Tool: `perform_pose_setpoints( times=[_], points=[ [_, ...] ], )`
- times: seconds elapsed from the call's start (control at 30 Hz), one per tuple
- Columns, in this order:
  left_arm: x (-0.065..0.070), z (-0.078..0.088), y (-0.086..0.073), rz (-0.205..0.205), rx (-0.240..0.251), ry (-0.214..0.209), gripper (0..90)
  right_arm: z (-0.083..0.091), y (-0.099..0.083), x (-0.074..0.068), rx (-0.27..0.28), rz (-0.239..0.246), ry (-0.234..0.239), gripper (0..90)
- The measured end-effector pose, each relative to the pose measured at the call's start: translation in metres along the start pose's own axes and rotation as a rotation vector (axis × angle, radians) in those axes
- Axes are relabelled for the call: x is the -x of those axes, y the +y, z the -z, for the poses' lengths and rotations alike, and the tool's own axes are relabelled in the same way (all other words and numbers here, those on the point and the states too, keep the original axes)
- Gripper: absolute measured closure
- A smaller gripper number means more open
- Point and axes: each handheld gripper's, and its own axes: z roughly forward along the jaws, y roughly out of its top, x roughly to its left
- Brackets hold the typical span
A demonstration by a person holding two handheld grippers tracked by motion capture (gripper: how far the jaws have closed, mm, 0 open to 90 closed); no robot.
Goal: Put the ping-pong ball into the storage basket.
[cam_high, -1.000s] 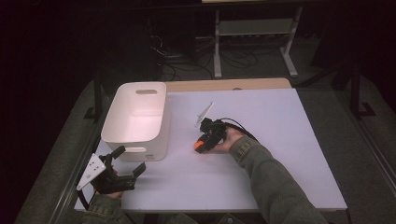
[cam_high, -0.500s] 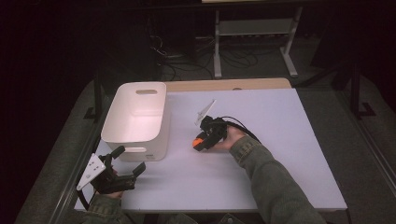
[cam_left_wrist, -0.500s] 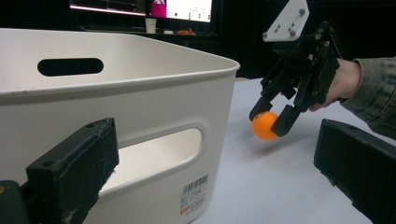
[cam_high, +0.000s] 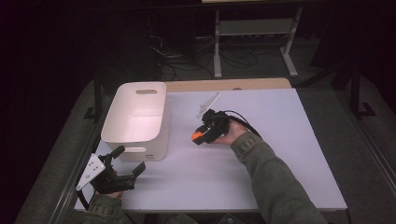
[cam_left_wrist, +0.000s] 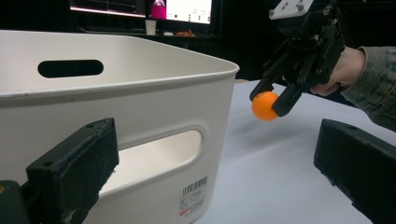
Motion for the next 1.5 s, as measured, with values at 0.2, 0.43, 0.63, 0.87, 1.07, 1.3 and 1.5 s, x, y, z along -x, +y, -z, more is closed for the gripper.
perform_pose_setpoints(
  times=[0.2, 0.43, 0.63, 0.87, 1.07, 1.3, 1.5],
  points=[
    [0.0, 0.0, 0.0, -0.001, -0.001, 0.0, 0.0, 0.006, 0.006, 0.0, 0.013, 0.008, -0.011, 50.1],
    [0.0, 0.0, 0.0, -0.001, -0.003, -0.001, 0.0, 0.014, 0.016, -0.003, 0.03, 0.026, -0.025, 50.1],
    [0.0, -0.001, 0.0, 0.0, -0.003, -0.001, 0.0, 0.021, 0.026, -0.004, 0.044, 0.042, -0.032, 50.1],
    [0.0, 0.0, 0.0, 0.0, -0.004, -0.003, 0.0, 0.023, 0.033, -0.005, 0.051, 0.054, -0.034, 50.1],
    [0.0, 0.0, 0.0, -0.001, -0.007, -0.002, 0.0, 0.024, 0.041, -0.005, 0.057, 0.065, -0.036, 50.1],
    [0.0, 0.0, 0.0, 0.0, -0.004, -0.004, 0.0, 0.025, 0.051, -0.006, 0.06, 0.074, -0.04, 50.1],
    [0.0, 0.0, 0.0, 0.003, -0.005, -0.004, 0.0, 0.028, 0.059, -0.006, 0.066, 0.082, -0.042, 50.0]
  ],
)
